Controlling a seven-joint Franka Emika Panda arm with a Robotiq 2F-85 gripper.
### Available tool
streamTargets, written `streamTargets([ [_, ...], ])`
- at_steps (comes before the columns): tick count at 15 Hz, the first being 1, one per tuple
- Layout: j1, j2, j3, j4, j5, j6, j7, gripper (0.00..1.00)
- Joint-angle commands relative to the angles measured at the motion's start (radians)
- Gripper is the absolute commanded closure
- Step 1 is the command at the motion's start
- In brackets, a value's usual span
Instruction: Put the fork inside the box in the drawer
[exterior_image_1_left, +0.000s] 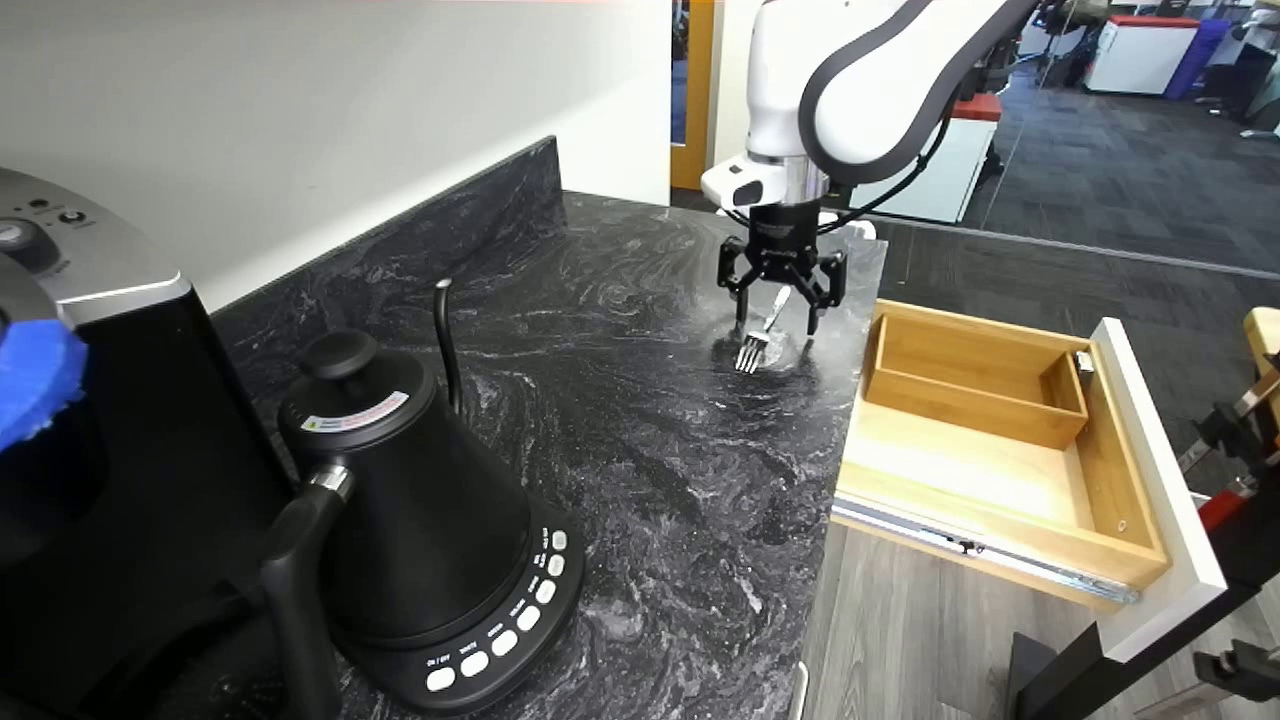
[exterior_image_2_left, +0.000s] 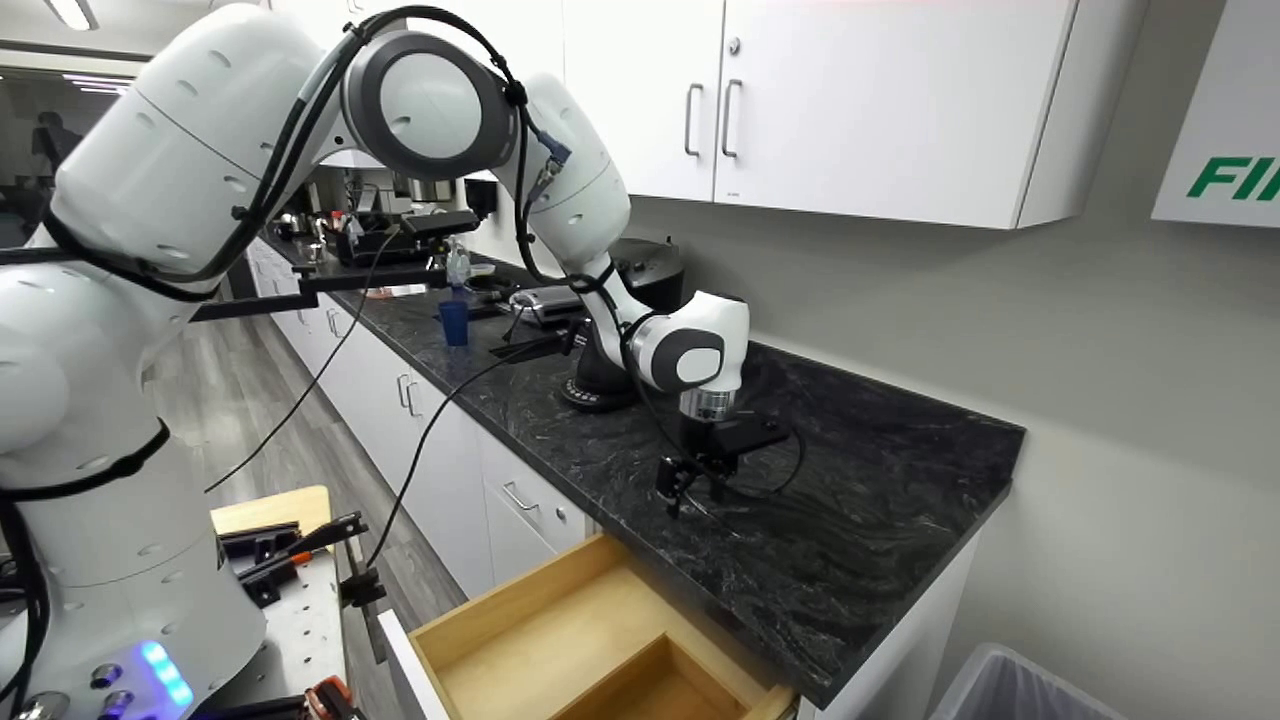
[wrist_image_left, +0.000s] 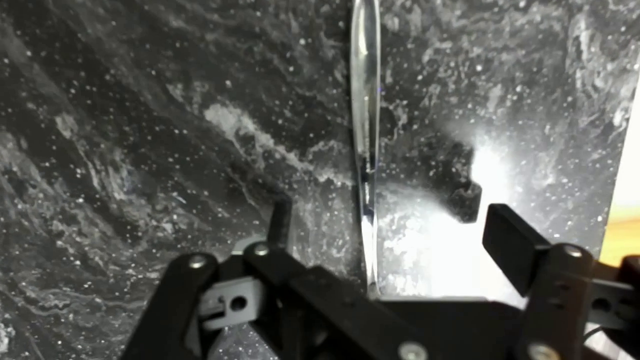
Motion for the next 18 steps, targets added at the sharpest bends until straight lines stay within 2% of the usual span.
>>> streamTargets([
  [1, -0.032, -0.001, 0.027, 0.014, 0.013, -0.006, -0.035, 0.30],
  [11, -0.044, -0.006, 0.033, 0.015, 0.018, 0.001, -0.056, 0.96],
  [13, -0.046, -0.007, 0.034, 0.013, 0.019, 0.001, -0.058, 1.00],
  [18, -0.047, -0.014, 0.033, 0.011, 0.022, -0.009, -0.056, 0.97],
])
